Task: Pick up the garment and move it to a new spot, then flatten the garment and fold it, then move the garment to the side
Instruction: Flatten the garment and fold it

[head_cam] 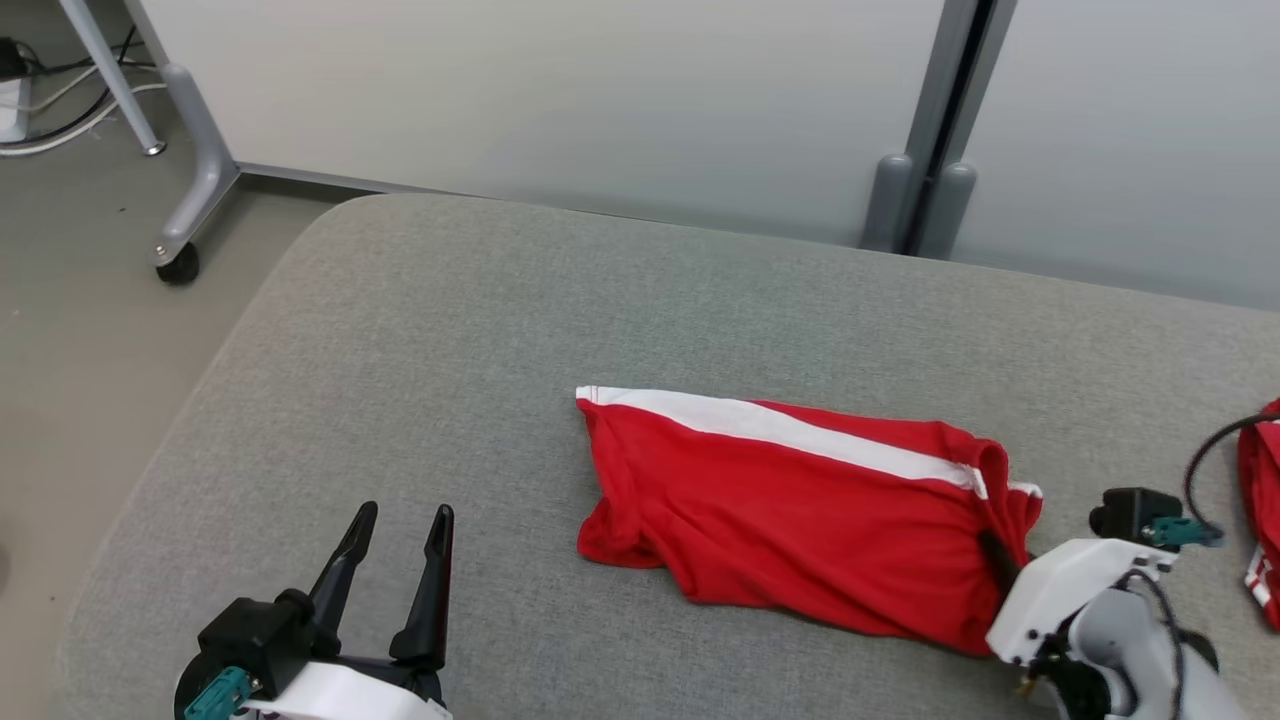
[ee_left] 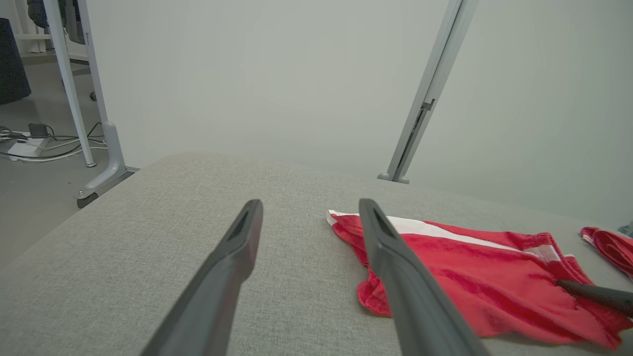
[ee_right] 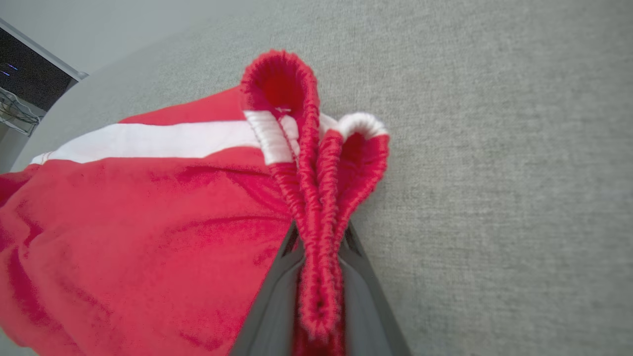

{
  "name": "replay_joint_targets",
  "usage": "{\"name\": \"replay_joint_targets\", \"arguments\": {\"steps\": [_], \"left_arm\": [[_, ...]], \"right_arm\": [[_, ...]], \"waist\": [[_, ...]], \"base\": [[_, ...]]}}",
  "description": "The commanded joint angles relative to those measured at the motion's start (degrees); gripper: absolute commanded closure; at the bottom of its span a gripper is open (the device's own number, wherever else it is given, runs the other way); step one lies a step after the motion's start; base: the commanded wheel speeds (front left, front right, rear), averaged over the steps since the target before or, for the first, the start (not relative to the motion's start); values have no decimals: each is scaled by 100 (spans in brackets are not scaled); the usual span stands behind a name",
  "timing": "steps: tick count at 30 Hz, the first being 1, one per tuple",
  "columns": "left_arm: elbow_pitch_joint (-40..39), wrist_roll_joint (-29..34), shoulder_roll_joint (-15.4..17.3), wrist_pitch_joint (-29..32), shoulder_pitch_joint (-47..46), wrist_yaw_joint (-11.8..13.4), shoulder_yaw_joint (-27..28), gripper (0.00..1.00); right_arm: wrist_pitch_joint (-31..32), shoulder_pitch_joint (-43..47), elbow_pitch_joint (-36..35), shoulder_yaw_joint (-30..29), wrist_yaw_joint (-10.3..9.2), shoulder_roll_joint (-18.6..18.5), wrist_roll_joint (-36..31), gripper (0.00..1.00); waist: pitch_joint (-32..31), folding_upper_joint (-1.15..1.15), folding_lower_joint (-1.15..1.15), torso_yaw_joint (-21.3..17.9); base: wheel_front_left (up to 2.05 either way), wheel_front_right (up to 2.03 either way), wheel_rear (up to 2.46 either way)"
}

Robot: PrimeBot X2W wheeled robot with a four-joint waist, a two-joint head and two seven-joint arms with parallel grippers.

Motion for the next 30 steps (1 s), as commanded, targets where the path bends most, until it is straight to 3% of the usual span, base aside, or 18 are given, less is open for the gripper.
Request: {"name": "replay_joint_targets", "arguments": {"steps": [1, 7, 10, 14, 21, 30], "left_arm": [[-8, -31, 31, -13, 13, 3, 29, 0], [-39, -35, 19, -16, 67, 19, 24, 0], [-27, -59, 10, -17, 95, 14, 10, 0], [11, -83, 3, -13, 115, -11, -17, 0], [68, -123, 19, 50, 44, -42, -71, 0], [218, -137, -35, 110, -141, -129, -160, 0]], "right_arm": [[-38, -21, -43, -36, 2, -181, 30, 100], [121, 23, -327, -237, 1, -783, 50, 100], [323, 63, -584, -348, 3, -897, 144, 100], [674, 97, -1133, -429, 3, -698, 582, 100], [1269, 97, -1915, -375, 3, -8, 1540, 100], [1167, -227, -1347, 98, 4, 191, 2412, 100]], "waist": [[-39, 0, 0, -60], [-107, 0, 0, -230], [-140, 0, 0, -281], [-186, 0, 0, -299], [-175, 0, 0, -106], [-36, 0, 0, 403]], "base": [[0, 0, 0], [0, 0, 0], [0, 0, 0], [0, 0, 0], [0, 0, 0], [0, 0, 0]]}}
